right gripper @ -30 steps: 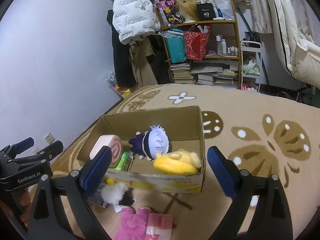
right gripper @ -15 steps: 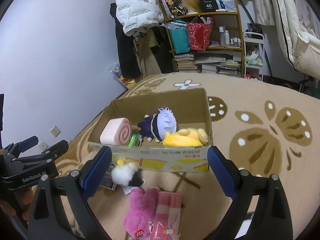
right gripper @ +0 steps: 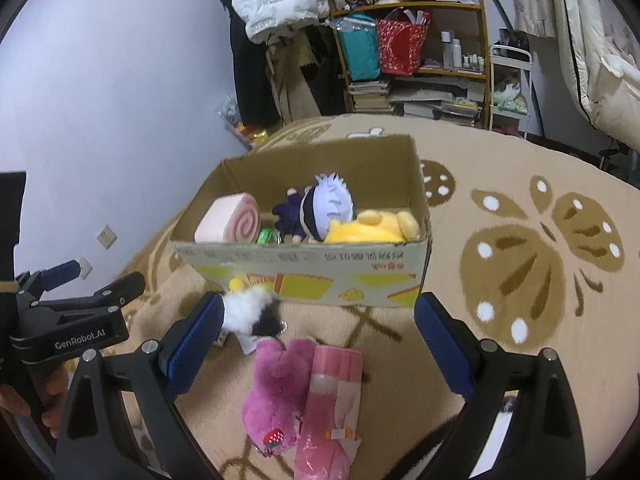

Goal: Organize soft objects
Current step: 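Withdraw both tools from the box toward the remaining items, then grasp the pink wrapped package with the right tool while the left tool reaches toward the black Face tissue pack, then grasp the black Face tissue pack with the left tool while the right tool holds the package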

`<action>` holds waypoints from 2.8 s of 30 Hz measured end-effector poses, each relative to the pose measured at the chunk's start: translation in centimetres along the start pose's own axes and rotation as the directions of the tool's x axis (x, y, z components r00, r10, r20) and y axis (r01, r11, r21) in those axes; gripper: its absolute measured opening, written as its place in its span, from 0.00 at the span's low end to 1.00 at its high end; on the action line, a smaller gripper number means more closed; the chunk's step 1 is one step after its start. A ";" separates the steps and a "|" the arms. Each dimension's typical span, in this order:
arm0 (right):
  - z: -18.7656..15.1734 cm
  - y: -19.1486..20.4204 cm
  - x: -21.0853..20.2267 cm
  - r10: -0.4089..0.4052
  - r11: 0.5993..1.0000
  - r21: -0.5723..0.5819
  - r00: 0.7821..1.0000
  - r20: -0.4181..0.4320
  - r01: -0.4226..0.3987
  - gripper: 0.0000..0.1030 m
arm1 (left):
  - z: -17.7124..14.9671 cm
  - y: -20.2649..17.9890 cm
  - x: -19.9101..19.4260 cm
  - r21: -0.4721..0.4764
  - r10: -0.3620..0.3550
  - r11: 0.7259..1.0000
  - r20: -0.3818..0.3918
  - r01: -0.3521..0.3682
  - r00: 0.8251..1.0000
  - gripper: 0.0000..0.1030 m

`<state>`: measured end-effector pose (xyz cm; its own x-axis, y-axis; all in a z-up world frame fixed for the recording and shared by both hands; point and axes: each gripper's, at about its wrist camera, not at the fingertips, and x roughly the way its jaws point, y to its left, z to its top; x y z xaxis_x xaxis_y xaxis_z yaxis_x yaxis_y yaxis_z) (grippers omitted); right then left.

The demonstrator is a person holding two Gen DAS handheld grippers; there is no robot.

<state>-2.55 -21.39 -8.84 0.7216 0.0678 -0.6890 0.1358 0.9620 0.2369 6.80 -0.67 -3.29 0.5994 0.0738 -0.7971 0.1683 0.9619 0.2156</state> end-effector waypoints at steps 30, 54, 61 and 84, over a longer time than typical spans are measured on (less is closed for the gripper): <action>-3.1 -2.1 7.3 0.003 0.996 0.087 0.953 -0.304 0.024 0.63 | -0.8 -1.8 8.6 0.029 0.018 1.000 -0.237 -0.012 0.971 0.99; -4.2 -3.9 10.8 0.056 0.979 0.204 0.913 -0.405 0.030 0.50 | -0.9 -3.9 11.4 0.056 -0.040 0.997 -0.303 0.060 0.952 0.99; -4.4 -3.3 11.8 0.038 0.981 0.191 0.909 -0.415 0.046 0.50 | -1.1 -4.8 12.4 0.116 0.006 0.993 -0.331 0.035 0.944 0.99; -2.4 -2.5 7.4 -0.007 0.986 0.159 0.972 -0.236 0.046 0.44 | -1.7 -4.6 11.2 0.064 -0.106 0.989 -0.311 0.132 0.945 0.43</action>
<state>0.86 -22.71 -16.18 0.5399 0.1218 -0.8329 0.2751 0.9096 0.3114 11.45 -3.83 -14.17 0.3050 0.0497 -0.9510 0.2959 0.9443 0.1442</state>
